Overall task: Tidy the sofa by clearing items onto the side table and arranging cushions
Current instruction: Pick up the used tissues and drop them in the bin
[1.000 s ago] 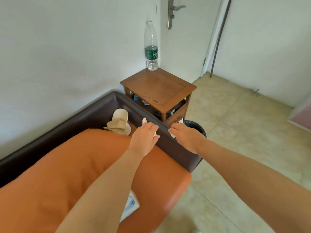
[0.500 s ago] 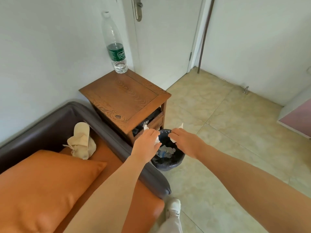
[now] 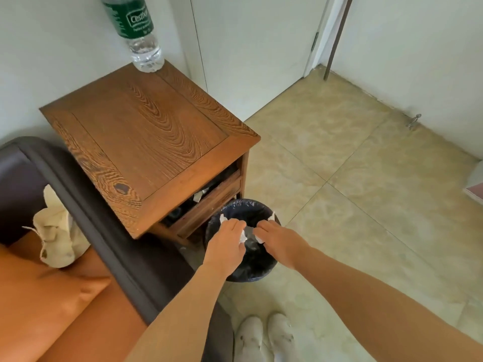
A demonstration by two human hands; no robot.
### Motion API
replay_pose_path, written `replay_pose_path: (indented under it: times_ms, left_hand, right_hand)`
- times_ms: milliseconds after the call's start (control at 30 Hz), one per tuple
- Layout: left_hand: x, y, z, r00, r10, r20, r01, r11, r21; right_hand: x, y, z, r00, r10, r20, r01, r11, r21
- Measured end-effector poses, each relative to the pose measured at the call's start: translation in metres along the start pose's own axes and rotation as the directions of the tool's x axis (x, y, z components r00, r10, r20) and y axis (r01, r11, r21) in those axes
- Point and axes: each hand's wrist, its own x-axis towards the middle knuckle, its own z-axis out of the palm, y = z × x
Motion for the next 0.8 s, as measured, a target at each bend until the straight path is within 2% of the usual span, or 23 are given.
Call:
replay_pose_path:
  times_ms: [233,333,467,800]
  left_hand:
    - [0.048,-0.035,0.060,0.992,-0.126,-0.001,0.126,0.992,-0.022]
    - [0.050,-0.049,0.079,0.988,-0.151,0.037,0.153,0.987,-0.053]
    - [0.042,-0.059,0.097,0.972,-0.205,0.118,0.214,0.974,-0.068]
    - [0.020,-0.042,0.089,0.963,-0.256,0.088,0.246,0.964,0.105]
  right_hand:
    - [0.059,0.048,0.069,0.992,-0.093,0.081,0.092,0.996,0.013]
    - [0.071,0.055,0.085,0.981,-0.127,0.145,0.124,0.992,0.033]
    - [0.071,0.053,0.093,0.957,-0.144,0.251,0.157,0.987,-0.034]
    - [0.055,0.040,0.077,0.962,-0.176,0.209,0.202,0.973,-0.111]
